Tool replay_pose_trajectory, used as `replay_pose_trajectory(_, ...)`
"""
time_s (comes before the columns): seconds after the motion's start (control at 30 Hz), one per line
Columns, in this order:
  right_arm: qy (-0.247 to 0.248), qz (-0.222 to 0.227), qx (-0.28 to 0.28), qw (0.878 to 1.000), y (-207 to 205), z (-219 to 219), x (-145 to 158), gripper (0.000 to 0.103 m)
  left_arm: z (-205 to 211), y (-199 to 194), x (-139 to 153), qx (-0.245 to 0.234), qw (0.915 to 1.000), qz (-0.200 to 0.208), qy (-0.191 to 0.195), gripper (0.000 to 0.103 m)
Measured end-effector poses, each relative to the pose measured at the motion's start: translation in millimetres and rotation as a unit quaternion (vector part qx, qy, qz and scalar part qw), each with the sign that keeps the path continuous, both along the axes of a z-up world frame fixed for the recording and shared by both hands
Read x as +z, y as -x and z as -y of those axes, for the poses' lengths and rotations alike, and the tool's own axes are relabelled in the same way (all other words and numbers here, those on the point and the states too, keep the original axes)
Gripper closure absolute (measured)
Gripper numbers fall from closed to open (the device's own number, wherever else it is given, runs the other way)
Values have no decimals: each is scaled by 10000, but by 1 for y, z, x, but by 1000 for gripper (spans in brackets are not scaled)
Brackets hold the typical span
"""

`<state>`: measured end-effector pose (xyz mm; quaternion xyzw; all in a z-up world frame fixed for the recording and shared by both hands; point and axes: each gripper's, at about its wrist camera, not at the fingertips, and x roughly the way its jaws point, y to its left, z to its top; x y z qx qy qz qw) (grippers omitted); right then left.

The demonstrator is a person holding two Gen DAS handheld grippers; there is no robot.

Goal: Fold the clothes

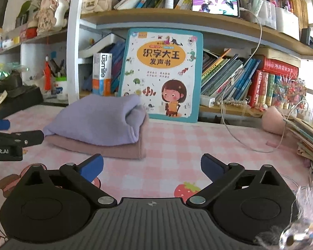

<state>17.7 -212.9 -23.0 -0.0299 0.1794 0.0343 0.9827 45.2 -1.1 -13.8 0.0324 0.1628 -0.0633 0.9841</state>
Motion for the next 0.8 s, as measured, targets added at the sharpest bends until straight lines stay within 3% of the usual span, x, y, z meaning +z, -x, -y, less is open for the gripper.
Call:
replay_pose_trajectory(0.17, 55, -6, -4, 10000, 0, -2, -1, 1, 6, 3, 1, -119, 9997, 86, -184, 0)
replay_pose_trajectory(0.8, 2, -84, 62, 9999, -2, 0, -1, 1, 4, -2, -1, -179, 9998, -68, -90, 0)
